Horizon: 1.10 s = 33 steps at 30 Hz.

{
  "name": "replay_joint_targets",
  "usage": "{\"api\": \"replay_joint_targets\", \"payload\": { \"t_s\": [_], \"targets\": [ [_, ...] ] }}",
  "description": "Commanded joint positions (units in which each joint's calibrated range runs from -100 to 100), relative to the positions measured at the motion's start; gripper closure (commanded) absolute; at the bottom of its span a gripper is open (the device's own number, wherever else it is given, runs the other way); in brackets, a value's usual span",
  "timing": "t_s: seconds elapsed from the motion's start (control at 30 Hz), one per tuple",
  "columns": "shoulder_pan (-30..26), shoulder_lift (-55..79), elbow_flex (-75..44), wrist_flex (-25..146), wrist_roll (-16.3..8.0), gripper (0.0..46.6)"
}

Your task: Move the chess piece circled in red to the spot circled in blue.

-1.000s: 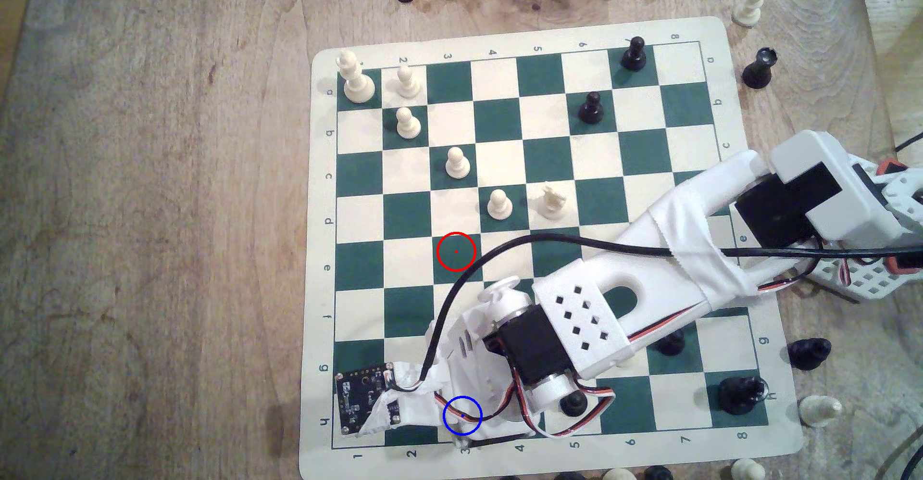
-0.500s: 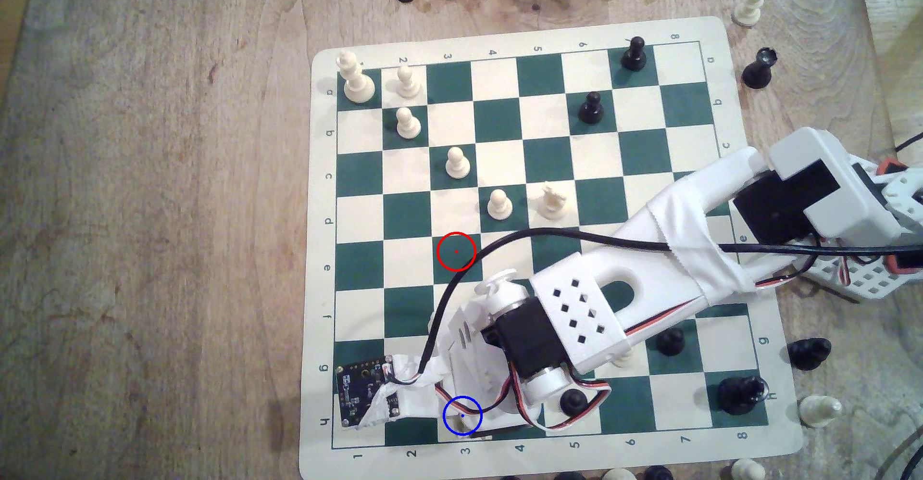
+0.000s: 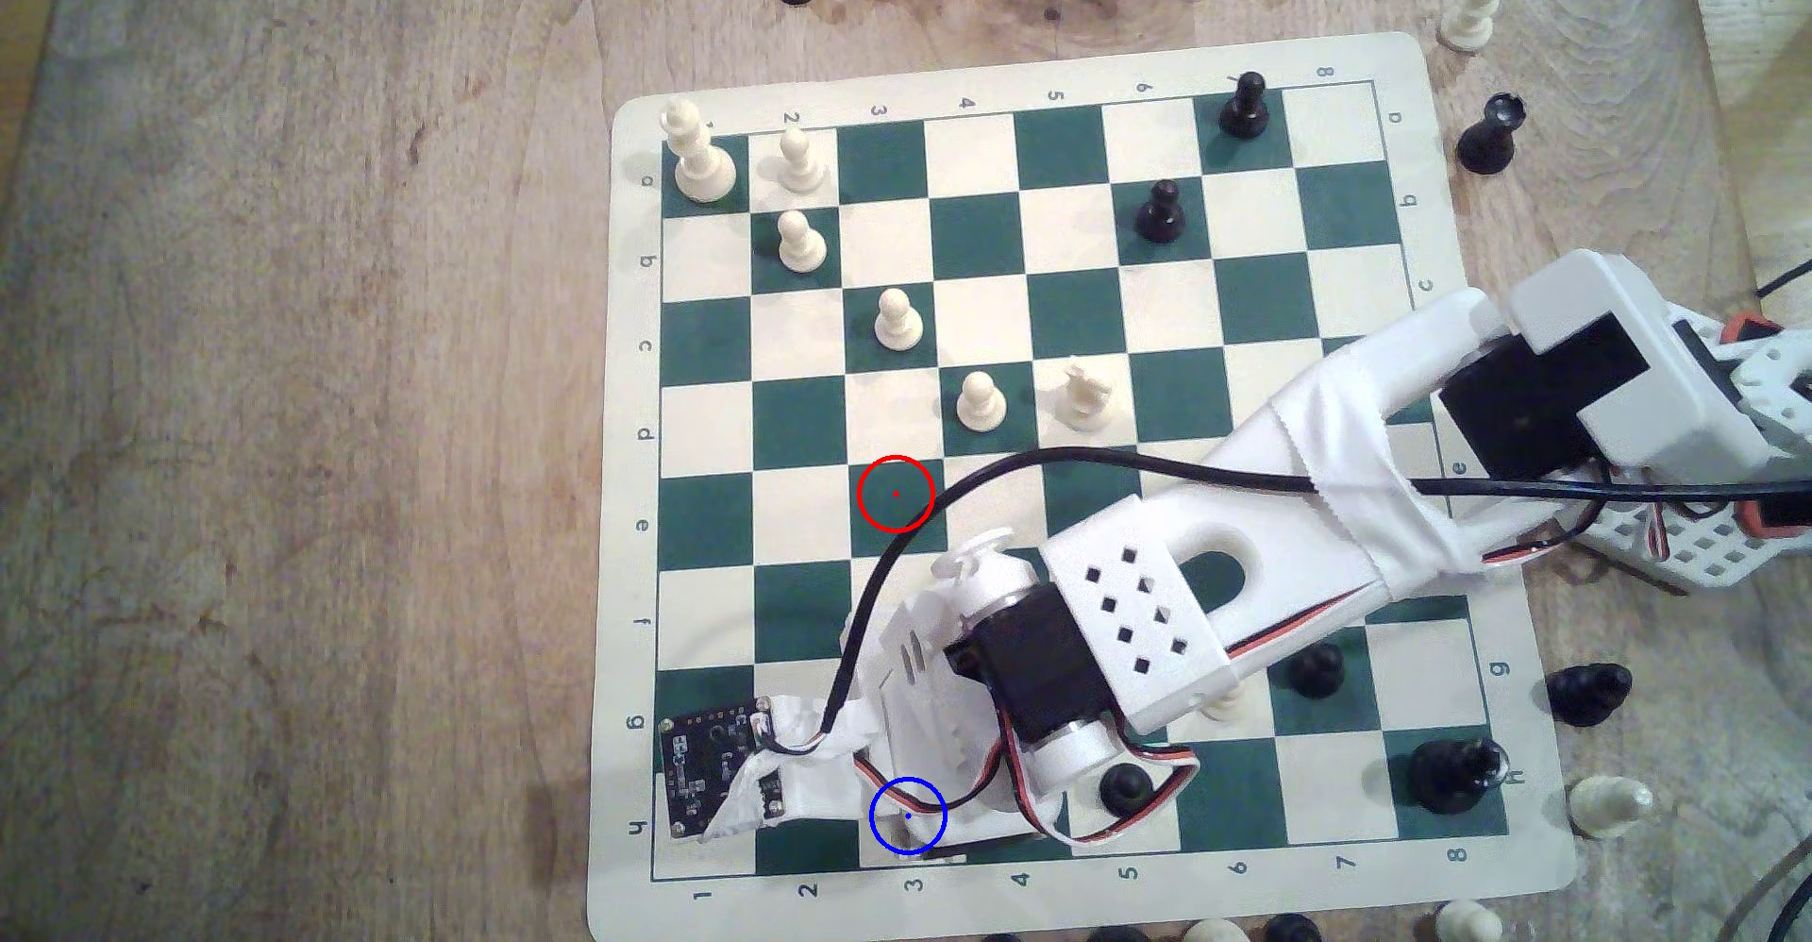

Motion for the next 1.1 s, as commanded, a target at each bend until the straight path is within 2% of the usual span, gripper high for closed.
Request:
{"api": "replay_joint_targets", "payload": {
  "t_s": [0.0, 0.43, 0.47, 0.63, 0.7, 0.9, 1.07],
  "targets": [
    [-0.5, -1.5, -5.7, -0.9, -0.5, 46.1],
    [-0.8, -0.8, -5.9, -1.4, -0.8, 45.3],
    [-0.8, -0.8, -5.9, -1.3, -0.8, 44.2],
    [-0.6, -1.0, -5.9, -0.6, -0.6, 31.1],
    [-0.5, -2.5, -5.4, -0.3, -0.6, 28.1],
    [0.2, -7.2, -5.1, 2.2, -0.5, 25.0],
    [1.6, -16.1, 4.2, 2.2, -0.3, 24.0]
  ]
}}
